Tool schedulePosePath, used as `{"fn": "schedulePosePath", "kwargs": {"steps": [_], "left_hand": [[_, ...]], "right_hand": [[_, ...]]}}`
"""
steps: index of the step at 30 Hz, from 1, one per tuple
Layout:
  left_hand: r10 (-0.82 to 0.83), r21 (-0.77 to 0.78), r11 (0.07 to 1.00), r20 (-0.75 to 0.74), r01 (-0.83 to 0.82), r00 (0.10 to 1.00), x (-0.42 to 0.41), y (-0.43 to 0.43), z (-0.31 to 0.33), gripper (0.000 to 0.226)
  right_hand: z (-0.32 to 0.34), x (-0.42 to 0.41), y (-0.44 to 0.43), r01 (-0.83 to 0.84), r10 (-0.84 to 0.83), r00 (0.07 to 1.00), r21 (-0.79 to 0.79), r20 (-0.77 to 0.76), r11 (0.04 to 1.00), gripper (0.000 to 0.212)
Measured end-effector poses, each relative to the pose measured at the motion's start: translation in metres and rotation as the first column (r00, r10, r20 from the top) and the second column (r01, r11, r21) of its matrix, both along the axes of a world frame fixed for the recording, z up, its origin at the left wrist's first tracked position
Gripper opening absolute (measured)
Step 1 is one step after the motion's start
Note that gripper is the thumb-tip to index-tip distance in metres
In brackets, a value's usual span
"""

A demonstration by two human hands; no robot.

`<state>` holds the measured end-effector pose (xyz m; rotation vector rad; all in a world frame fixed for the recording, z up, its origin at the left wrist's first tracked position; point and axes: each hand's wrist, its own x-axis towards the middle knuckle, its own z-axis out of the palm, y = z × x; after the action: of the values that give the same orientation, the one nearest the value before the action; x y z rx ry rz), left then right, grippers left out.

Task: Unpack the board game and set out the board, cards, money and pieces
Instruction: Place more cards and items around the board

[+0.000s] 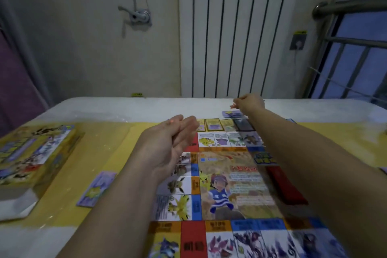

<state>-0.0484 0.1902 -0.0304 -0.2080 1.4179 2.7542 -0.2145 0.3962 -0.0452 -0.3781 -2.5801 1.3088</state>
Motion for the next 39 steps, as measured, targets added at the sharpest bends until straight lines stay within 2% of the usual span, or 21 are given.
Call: {"fn": "schedulePosePath", "kwargs": {"steps": [2,5,10,12,15,18,22,24,27,28,30,34,39], "left_hand": [[0.049,-0.057,0.997,-0.008,-0.049,0.999,-0.003,-0.005,-0.002,0.008],[0.102,-0.121,0.987,-0.026,-0.105,0.994,-0.002,-0.009,-0.003,0.006],[0.080,-0.233,0.969,-0.036,-0.086,0.996,0.015,-0.014,0.000,0.009],[0.084,-0.281,0.956,-0.029,-0.089,0.996,0.027,-0.020,0.001,0.011],[0.107,-0.453,0.883,-0.058,-0.122,0.993,0.052,-0.038,-0.001,0.011],[0.131,-0.617,0.766,-0.121,-0.178,0.984,0.079,-0.065,-0.003,0.008],[0.206,-0.632,0.726,-0.173,-0.269,0.963,0.105,-0.098,-0.008,0.016],[0.293,-0.620,0.691,-0.229,-0.371,0.928,0.112,-0.108,-0.013,0.020],[0.517,-0.520,0.581,-0.358,-0.626,0.777,0.115,-0.116,-0.026,0.027],[0.572,-0.490,0.542,-0.379,-0.682,0.727,0.114,-0.118,-0.030,0.027],[0.618,-0.456,0.517,-0.387,-0.725,0.684,0.111,-0.121,-0.037,0.028],[0.614,-0.455,0.530,-0.377,-0.716,0.694,0.108,-0.123,-0.040,0.029],[0.563,-0.463,0.568,-0.385,-0.681,0.732,0.116,-0.116,-0.033,0.032]], "right_hand": [[-0.007,-0.008,0.005,0.042,-0.044,0.998,0.064,0.040,0.997,0.032],[-0.008,0.004,0.007,0.040,-0.043,0.999,0.088,0.031,0.995,0.027],[0.012,0.066,-0.013,-0.215,0.215,0.976,0.016,-0.039,0.977,0.025],[0.028,0.104,-0.034,-0.388,0.388,0.922,-0.009,-0.017,0.922,0.023],[0.046,0.158,-0.075,-0.646,0.647,0.761,-0.031,0.044,0.763,0.023],[0.047,0.194,-0.120,-0.754,0.754,0.656,-0.033,0.018,0.656,0.021],[0.037,0.217,-0.172,-0.780,0.782,0.622,-0.114,-0.038,0.615,0.003],[0.032,0.219,-0.187,-0.768,0.772,0.634,-0.136,-0.032,0.625,0.008],[0.022,0.215,-0.204,-0.725,0.725,0.687,-0.107,-0.047,0.680,0.008],[0.018,0.211,-0.210,-0.713,0.712,0.701,-0.088,-0.048,0.696,0.005],[0.009,0.202,-0.221,-0.691,0.690,0.723,-0.026,-0.028,0.722,0.013],[-0.002,0.187,-0.228,-0.636,0.635,0.769,0.168,0.066,0.753,0.027],[0.016,0.209,-0.203,-0.648,0.658,0.753,0.194,0.015,0.737,0.024]]}}
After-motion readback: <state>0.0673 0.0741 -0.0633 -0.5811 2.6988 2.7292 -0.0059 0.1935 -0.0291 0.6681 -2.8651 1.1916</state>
